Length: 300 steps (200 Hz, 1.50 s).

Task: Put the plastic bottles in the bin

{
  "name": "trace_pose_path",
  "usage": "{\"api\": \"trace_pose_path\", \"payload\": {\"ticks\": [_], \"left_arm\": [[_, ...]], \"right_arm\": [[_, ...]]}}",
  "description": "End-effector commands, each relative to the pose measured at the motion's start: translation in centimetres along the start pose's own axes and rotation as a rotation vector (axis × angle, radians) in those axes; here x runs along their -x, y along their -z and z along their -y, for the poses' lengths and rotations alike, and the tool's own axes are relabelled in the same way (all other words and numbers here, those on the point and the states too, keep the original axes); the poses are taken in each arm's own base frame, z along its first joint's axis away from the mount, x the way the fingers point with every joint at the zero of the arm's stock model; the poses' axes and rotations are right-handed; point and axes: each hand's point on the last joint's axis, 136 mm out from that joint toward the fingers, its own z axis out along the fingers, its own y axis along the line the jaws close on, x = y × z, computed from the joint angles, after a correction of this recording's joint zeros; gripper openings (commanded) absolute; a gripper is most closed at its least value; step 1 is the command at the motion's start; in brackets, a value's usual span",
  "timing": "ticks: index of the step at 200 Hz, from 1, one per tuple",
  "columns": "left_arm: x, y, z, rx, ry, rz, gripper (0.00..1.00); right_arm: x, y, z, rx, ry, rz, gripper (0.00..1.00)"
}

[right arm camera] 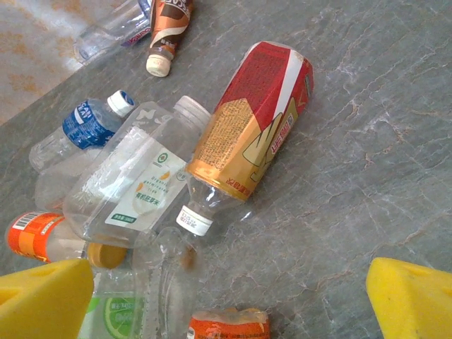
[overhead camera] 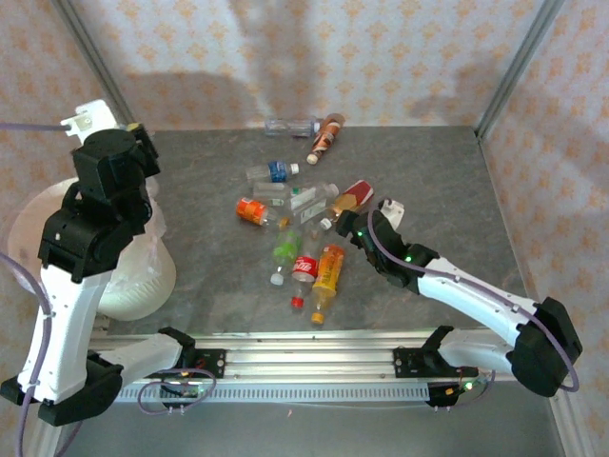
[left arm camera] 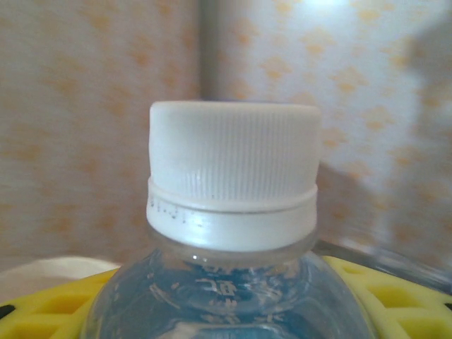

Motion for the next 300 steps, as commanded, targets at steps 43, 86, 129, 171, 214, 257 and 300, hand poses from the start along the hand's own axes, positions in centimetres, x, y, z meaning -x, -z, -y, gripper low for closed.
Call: {"api": "trace_pose_path", "payload": {"ticks": [43,86,129,171,214,257,300], "left_arm": [[-5.2,-4.7,-8.4,0.310,0.050,-0.128,0.40],[-9.8,-7.0,-12.4,0.405,0.144,-0.259,0.40],[-13.8,-8.2,-15.8,0.483,0.219,-0.349,0.43],[-16.9,-10.0,-15.8,0.439,0.318,-0.419,0.43],[-18.1,-11.0,-16.9,0.508,0.357,-0.400,0.51],[-18.6,-11.5,-15.4,0.440,0.469,-0.416,0.73],[-17.7,-11.0,-14.6,0.394,0.497,-0.412,0.86]], "right_arm": [[1.1,1.4,-1.5,0.084,0.060,0.028,0.99],[2.2,2.9,-1.4,0.110,0.126,0.065,0.99],[2.2,3.1,-1.8,0.142,0.143,0.072,0.99],[1.6,2.7,-2.0,0.152,0.132,0.050,0.99],[1.6,2.7,-2.4,0.168,0.146,0.049,0.99],[1.4,2.6,-2.2,0.160,0.145,0.042,0.99],[1.0,2.2,-1.1,0.122,0.105,0.040,0.99]]}}
